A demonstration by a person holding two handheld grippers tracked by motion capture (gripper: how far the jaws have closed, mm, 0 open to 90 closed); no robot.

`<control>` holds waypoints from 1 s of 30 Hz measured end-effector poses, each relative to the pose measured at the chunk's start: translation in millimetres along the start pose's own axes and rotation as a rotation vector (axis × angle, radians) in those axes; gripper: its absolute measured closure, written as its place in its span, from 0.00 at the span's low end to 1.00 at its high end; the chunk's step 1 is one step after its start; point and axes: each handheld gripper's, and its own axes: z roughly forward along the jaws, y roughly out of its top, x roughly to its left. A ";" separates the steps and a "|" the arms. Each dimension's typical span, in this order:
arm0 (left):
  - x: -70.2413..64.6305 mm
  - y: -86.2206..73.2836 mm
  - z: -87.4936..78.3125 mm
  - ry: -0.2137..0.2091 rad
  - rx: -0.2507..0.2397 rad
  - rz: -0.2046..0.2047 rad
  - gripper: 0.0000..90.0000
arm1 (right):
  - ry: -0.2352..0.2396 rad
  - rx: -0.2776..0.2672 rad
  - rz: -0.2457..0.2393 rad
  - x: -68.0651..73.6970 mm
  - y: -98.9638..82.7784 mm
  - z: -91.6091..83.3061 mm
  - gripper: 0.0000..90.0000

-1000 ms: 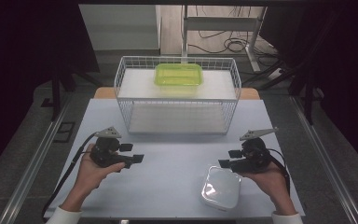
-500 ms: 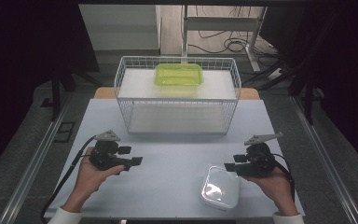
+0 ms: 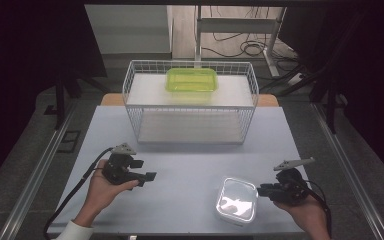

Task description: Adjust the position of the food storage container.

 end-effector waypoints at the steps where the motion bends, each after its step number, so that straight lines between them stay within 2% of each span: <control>1: -0.4 -0.3 0.3 -0.003 0.004 0.002 0.33 | 0.002 0.010 -0.002 0.0 -2.7 0.4 0.88; 3: -1.1 -0.9 1.4 -0.002 0.006 0.005 0.33 | 0.010 0.045 -0.005 2.5 -11.3 3.1 0.95; 6: -0.6 -2.0 2.1 -0.011 0.008 0.002 0.33 | 0.018 0.074 -0.019 5.9 -17.5 5.1 0.98; 7: 1.2 -3.1 2.7 -0.022 0.006 -0.007 0.33 | 0.024 0.105 -0.034 10.7 -24.0 8.2 0.99; 8: 1.2 -3.1 2.7 -0.022 0.006 -0.007 0.33 | 0.024 0.105 -0.034 10.7 -24.0 8.2 0.99; 10: 3.1 -4.2 3.8 -0.032 0.006 -0.020 0.33 | 0.028 0.149 -0.051 16.4 -31.7 13.2 0.99; 14: 4.8 -4.3 3.3 -0.026 0.006 -0.021 0.33 | 0.025 0.226 -0.096 27.2 -44.3 20.6 0.99; 18: 5.2 -4.4 2.5 -0.024 0.003 -0.023 0.33 | 0.040 0.252 -0.137 34.7 -45.6 23.8 0.99; 21: 5.6 -4.7 3.2 -0.025 0.005 -0.025 0.33 | 0.047 0.252 -0.153 40.4 -42.5 26.5 0.99; 22: 5.9 -4.8 3.5 -0.024 0.006 -0.024 0.33 | 0.039 0.257 -0.165 42.3 -41.3 28.1 0.99; 25: 6.9 -5.3 4.4 -0.024 0.009 -0.026 0.33 | 0.042 0.246 -0.163 45.3 -37.3 31.9 0.99; 30: 7.4 -5.7 4.2 -0.023 0.007 -0.028 0.33 | 0.062 0.259 -0.186 56.2 -29.0 47.0 0.99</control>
